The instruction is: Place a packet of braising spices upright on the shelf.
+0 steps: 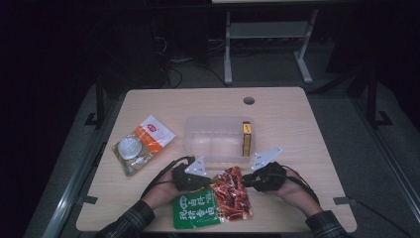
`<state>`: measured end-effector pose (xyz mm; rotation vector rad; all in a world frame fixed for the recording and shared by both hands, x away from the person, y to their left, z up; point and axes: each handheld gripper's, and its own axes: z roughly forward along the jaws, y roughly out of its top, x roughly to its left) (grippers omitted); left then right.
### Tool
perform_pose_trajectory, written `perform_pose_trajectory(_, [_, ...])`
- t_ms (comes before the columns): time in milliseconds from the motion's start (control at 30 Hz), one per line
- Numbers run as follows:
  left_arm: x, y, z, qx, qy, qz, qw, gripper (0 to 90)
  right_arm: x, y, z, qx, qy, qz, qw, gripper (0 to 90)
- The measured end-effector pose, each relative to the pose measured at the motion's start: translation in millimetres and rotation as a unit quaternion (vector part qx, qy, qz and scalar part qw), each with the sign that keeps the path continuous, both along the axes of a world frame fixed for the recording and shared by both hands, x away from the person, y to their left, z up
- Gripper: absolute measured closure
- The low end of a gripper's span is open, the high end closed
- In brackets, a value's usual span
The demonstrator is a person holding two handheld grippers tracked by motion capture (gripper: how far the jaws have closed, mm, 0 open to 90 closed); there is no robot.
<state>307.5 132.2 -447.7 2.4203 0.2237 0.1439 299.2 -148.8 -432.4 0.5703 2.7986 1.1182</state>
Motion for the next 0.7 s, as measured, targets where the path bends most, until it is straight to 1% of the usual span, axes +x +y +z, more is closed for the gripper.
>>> perform_pose_trajectory(33, [-0.8, 1.0, 3.6, -0.004, -0.010, -0.007, 0.9999, 88.2, 2.9, 1.4, 8.2, 0.013, -0.011, 0.007, 0.9998, 63.5])
perform_pose_trajectory(67, [-2.0, 2.0, 8.2, -0.008, -0.019, -0.016, 0.9997, 88.2, 2.9, 1.4, 8.2, 0.013, -0.011, 0.007, 0.9998, 63.5])
perform_pose_trajectory(100, [-3.1, 3.2, 14.3, -0.012, -0.028, -0.027, 0.9992, 88.5, 6.7, 4.6, 16.2, 0.027, -0.015, 0.017, 0.9994, 56.7])
perform_pose_trajectory(133, [-3.1, 3.2, 14.3, -0.012, -0.028, -0.027, 0.9992, 88.5, 6.7, 4.6, 16.2, 0.027, -0.015, 0.017, 0.9994, 56.7])
perform_pose_trajectory(167, [-5.2, 4.1, 22.2, -0.015, -0.041, -0.043, 0.9981, 88.6, 8.5, 9.4, 22.0, 0.033, -0.023, 0.029, 0.9988, 52.1])
perform_pose_trajectory(200, [-7.1, 4.0, 26.3, -0.017, -0.050, -0.051, 0.9973, 88.6, 10.0, 12.7, 25.1, 0.032, -0.029, 0.037, 0.9983, 50.3])
perform_pose_trajectory(233, [-8.0, 4.0, 28.4, -0.019, -0.051, -0.055, 0.9970, 88.6, 11.9, 17.6, 28.4, 0.029, -0.038, 0.051, 0.9975, 48.4])
perform_pose_trajectory(267, [-10.1, 3.7, 30.6, -0.024, -0.054, -0.059, 0.9965, 88.6, 11.6, 21.0, 30.9, 0.029, -0.039, 0.049, 0.9976, 47.0])
perform_pose_trajectory(300, [-10.1, 3.7, 30.6, -0.024, -0.054, -0.059, 0.9965, 88.7, 11.6, 21.0, 30.9, 0.029, -0.039, 0.049, 0.9976, 47.0])
perform_pose_trajectory(333, [-11.7, 3.8, 34.0, -0.025, -0.058, -0.065, 0.9959, 88.7, 16.1, 29.8, 36.2, 0.029, -0.044, 0.069, 0.9962, 44.9])
perform_pose_trajectory(367, [-12.7, 3.9, 35.8, -0.028, -0.062, -0.070, 0.9952, 88.7, 16.9, 32.9, 37.6, 0.028, -0.038, 0.073, 0.9962, 43.3])
perform_pose_trajectory(400, [-16.2, 3.8, 40.6, -0.038, -0.068, -0.077, 0.9940, 88.7, 19.4, 37.1, 38.2, 0.026, -0.023, 0.083, 0.9959, 41.3])
perform_pose_trajectory(433, [-16.2, 3.8, 40.6, -0.038, -0.068, -0.077, 0.9940, 88.7, 19.4, 37.1, 38.2, 0.026, -0.023, 0.083, 0.9959, 41.3])
perform_pose_trajectory(467, [-18.0, 3.8, 43.6, -0.043, -0.072, -0.082, 0.9931, 88.7, 26.3, 46.7, 35.8, 0.018, -0.019, 0.115, 0.9930, 41.1])
perform_pose_trajectory(500, [-20.9, 3.9, 47.4, -0.049, -0.077, -0.086, 0.9921, 88.7, 27.5, 50.0, 34.4, 0.016, -0.007, 0.126, 0.9919, 41.2])
perform_pose_trajectory(533, [-20.9, 3.9, 47.4, -0.049, -0.077, -0.086, 0.9921, 88.7, 28.0, 54.5, 32.7, 0.008, 0.002, 0.135, 0.9908, 42.3])
perform_pose_trajectory(567, [-22.9, 3.6, 49.8, -0.046, -0.082, -0.095, 0.9911, 88.8, 28.9, 57.4, 31.8, 0.007, 0.009, 0.141, 0.9899, 45.1])
perform_pose_trajectory(600, [-22.9, 3.6, 49.8, -0.046, -0.082, -0.095, 0.9911, 88.7, 29.3, 59.3, 31.2, 0.012, 0.023, 0.148, 0.9886, 48.1])
perform_pose_trajectory(667, [-24.3, 2.5, 49.4, -0.043, -0.085, -0.099, 0.9904, 88.6, 30.3, 60.9, 30.3, 0.012, 0.038, 0.160, 0.9864, 59.0])
perform_pose_trajectory(700, [-24.3, 2.5, 49.4, -0.043, -0.085, -0.099, 0.9904, 88.6, 30.7, 61.1, 29.3, 0.013, 0.046, 0.165, 0.9852, 60.7])
